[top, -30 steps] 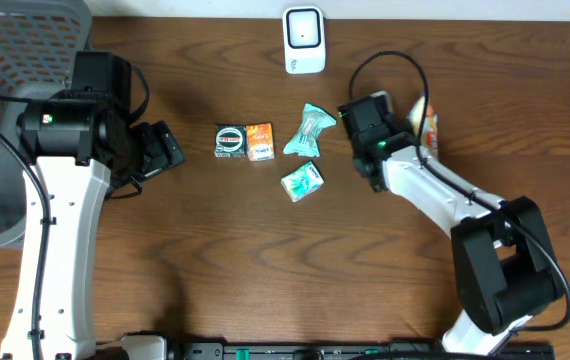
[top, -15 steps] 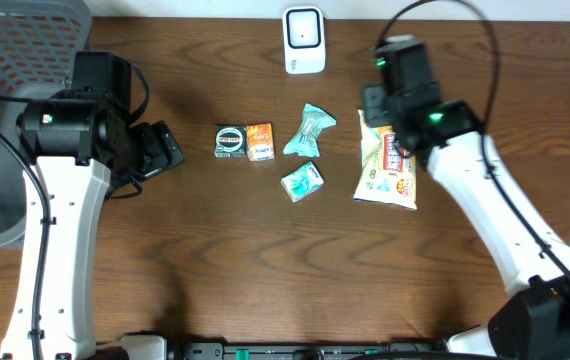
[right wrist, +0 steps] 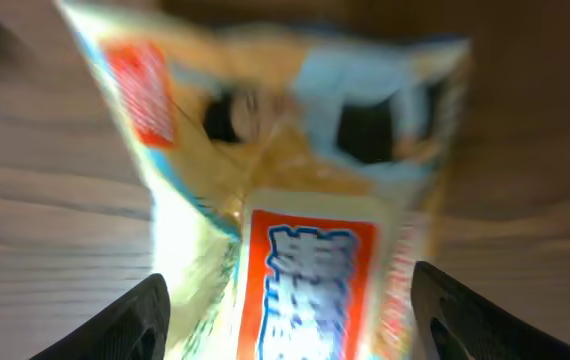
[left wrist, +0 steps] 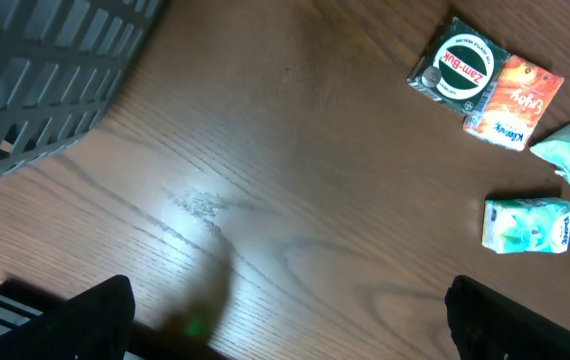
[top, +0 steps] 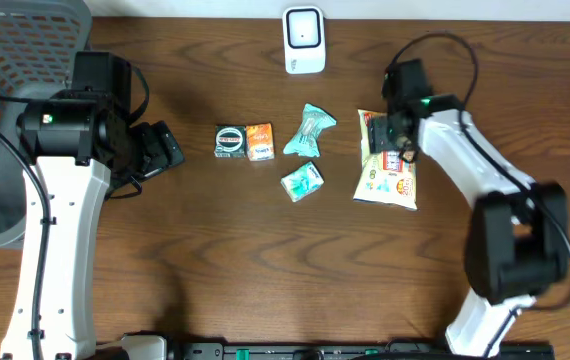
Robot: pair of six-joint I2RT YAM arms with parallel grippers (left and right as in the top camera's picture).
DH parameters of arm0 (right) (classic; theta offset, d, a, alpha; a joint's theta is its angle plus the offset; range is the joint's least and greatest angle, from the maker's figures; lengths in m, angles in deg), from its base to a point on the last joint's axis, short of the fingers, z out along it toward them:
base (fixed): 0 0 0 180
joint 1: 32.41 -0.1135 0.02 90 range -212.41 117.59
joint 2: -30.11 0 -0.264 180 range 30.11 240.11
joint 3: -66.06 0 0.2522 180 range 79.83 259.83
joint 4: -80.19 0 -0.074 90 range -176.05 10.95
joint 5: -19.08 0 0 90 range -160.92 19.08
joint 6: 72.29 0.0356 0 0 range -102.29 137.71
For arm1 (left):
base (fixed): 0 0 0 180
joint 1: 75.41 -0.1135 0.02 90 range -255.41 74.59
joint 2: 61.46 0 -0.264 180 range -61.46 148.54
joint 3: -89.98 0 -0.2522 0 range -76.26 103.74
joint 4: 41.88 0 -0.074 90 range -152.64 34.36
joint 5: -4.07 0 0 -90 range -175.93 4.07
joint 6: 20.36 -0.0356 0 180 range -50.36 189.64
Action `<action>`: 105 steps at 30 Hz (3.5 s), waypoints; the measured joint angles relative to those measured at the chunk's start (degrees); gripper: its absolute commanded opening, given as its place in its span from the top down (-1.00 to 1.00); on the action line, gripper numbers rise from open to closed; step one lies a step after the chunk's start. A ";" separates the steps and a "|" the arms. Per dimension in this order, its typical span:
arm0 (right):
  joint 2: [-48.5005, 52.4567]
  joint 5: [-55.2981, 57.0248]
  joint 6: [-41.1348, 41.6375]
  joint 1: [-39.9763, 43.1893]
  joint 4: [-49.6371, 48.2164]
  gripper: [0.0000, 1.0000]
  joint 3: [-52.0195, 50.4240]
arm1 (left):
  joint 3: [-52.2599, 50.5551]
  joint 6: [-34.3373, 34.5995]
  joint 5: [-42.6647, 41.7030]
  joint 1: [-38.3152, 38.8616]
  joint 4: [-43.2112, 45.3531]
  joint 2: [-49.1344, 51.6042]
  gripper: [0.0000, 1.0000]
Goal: Scan the item barcode
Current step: 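Regrasp the snack bag and hold it under the scanner, then carry the snack bag to the far right and drop it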
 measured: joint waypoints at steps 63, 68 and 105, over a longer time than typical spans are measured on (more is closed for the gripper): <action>29.68 -2.25 -6.56 -10.19 -42.71 0.98 45.59 | 0.00 0.00 0.00 0.00 0.00 0.00 -0.96; 29.70 -2.21 -8.33 -10.16 -40.15 0.98 45.57 | 0.00 0.00 0.00 0.00 0.00 0.00 -0.96; 23.41 16.76 -9.68 21.38 0.11 0.98 45.99 | 0.00 0.00 0.00 0.00 0.00 0.00 -0.96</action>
